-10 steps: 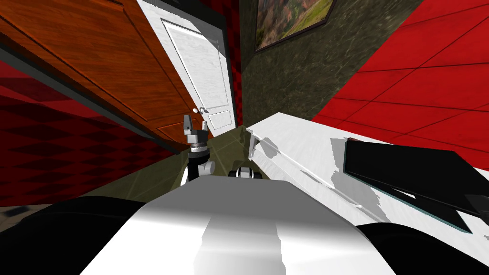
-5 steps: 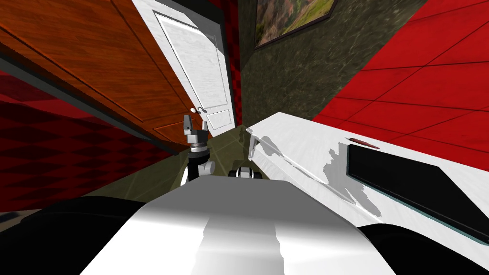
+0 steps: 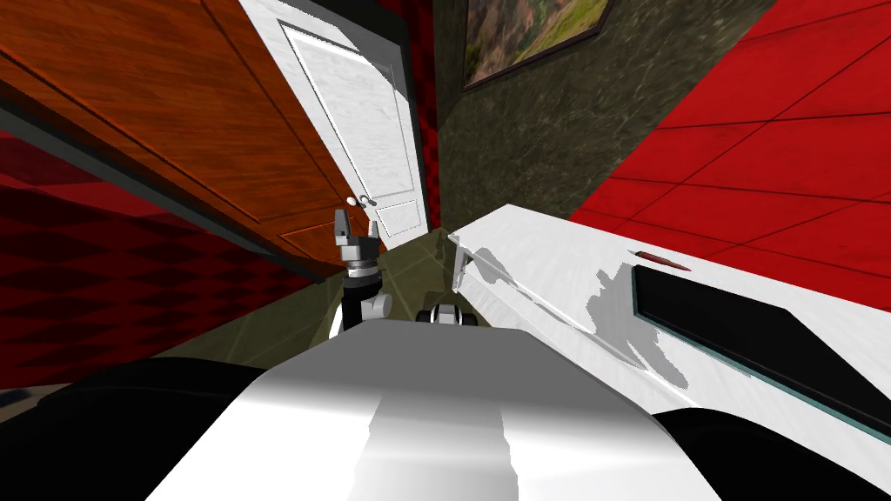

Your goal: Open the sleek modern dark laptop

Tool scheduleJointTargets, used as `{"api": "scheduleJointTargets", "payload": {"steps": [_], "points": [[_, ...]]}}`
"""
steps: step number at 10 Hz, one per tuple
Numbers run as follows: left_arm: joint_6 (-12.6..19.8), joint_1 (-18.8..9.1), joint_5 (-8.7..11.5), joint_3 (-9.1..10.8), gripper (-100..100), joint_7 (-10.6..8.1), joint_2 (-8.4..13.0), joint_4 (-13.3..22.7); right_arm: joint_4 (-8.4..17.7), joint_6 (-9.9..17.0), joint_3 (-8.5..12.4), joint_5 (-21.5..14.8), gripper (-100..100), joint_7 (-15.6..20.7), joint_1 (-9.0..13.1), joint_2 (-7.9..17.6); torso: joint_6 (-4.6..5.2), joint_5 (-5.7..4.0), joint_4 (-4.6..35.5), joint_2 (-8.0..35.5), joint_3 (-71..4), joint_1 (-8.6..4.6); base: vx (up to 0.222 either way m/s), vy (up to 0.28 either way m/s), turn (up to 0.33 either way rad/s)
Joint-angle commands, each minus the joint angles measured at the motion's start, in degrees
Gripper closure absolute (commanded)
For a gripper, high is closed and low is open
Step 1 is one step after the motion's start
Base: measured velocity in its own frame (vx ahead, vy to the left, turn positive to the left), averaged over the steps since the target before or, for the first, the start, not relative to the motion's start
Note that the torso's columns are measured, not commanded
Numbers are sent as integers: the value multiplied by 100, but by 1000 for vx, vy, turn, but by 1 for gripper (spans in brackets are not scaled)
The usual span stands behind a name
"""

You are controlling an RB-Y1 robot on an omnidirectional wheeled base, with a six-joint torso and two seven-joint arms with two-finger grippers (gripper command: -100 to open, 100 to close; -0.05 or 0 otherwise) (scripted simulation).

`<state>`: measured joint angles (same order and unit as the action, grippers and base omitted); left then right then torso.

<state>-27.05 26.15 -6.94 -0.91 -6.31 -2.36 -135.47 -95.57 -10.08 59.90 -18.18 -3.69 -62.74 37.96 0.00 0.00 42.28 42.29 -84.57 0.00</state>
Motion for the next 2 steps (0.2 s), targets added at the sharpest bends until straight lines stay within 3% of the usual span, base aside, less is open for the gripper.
{"api": "scheduleJointTargets", "payload": {"steps": [1,2], "points": [[0,0,0,0,0,0,0,0,0,0,0,0,0,0,0,0,0,0,0,-1,0,0,0,0,0],[0,0,0,0,0,0,0,0,0,0,0,0,0,0,0,0,0,0,0,-1,-1,0,0,0,0]]}}
